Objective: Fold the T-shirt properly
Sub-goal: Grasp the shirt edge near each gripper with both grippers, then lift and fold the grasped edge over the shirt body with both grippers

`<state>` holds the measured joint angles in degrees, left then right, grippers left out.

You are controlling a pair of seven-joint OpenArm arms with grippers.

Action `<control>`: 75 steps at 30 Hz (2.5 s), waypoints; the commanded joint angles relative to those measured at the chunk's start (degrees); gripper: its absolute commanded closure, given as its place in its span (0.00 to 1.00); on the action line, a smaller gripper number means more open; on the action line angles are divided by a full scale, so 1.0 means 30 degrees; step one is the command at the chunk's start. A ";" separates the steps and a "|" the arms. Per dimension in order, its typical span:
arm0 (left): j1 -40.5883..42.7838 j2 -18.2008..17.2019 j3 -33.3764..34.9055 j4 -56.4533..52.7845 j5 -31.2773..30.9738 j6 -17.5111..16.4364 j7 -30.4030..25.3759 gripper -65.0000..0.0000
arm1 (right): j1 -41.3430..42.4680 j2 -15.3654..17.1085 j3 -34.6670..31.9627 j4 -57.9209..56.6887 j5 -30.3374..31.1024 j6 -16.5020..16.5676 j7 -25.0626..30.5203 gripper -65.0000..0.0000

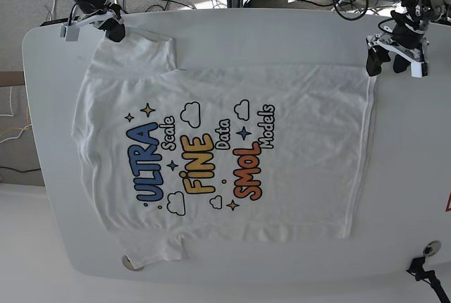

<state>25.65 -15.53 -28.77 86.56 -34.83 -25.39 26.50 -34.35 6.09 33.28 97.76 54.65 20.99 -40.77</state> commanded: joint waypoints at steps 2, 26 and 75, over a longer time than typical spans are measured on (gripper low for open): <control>-0.0008 -0.0582 0.0815 0.0054 -0.0185 -0.0021 -0.0233 0.26 | -0.0111 0.0183 0.0087 0.0250 0.0376 0.0196 0.0214 1.00; -0.1649 -0.0523 0.2925 -0.1675 -0.0185 0.0008 -0.0380 0.69 | -0.0170 0.0183 0.0146 0.0250 0.0376 0.0284 0.0214 1.00; -0.2323 0.0180 0.0962 0.5211 -0.0185 0.0096 0.4309 1.00 | 0.3611 0.0271 0.0028 0.3591 0.2075 0.0196 -0.0987 1.00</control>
<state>19.16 -14.46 -26.20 102.72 -34.57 -24.91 40.77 -23.73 6.22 33.23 108.81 60.01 21.08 -44.84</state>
